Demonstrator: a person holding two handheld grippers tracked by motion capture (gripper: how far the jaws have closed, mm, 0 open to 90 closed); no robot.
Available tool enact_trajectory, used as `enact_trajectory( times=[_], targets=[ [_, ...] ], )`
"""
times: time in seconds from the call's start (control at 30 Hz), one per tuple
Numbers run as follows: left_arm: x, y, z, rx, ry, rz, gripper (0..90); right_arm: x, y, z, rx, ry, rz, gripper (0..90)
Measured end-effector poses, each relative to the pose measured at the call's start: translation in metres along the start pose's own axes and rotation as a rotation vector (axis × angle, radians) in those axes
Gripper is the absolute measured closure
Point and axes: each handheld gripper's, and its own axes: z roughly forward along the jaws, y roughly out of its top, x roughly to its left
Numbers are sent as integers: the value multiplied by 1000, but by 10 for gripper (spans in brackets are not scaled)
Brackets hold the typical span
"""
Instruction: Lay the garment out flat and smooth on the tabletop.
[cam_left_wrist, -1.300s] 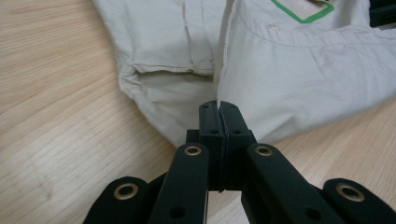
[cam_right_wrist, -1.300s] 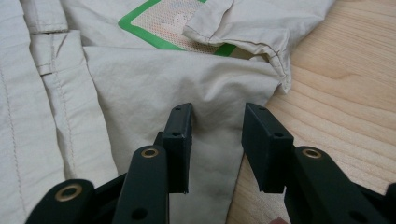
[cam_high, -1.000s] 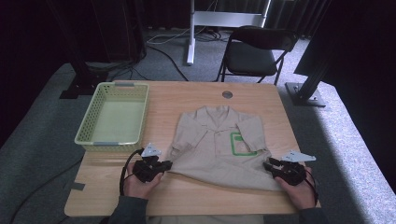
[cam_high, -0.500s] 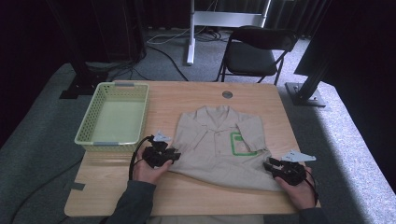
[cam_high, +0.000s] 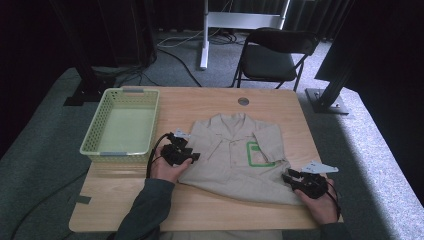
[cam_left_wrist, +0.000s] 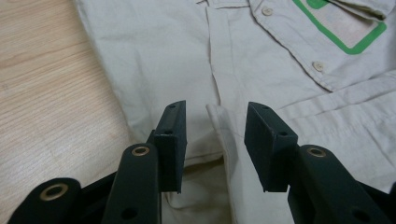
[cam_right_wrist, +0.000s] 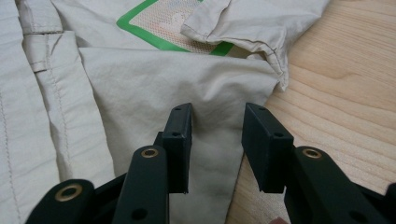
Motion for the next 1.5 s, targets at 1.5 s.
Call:
enact_trajectory(
  times=[1.5],
  targets=[
    [-48,-53,-26,-88,-80,70,880,0,0,0,-1,-4,-2,624]
  ],
)
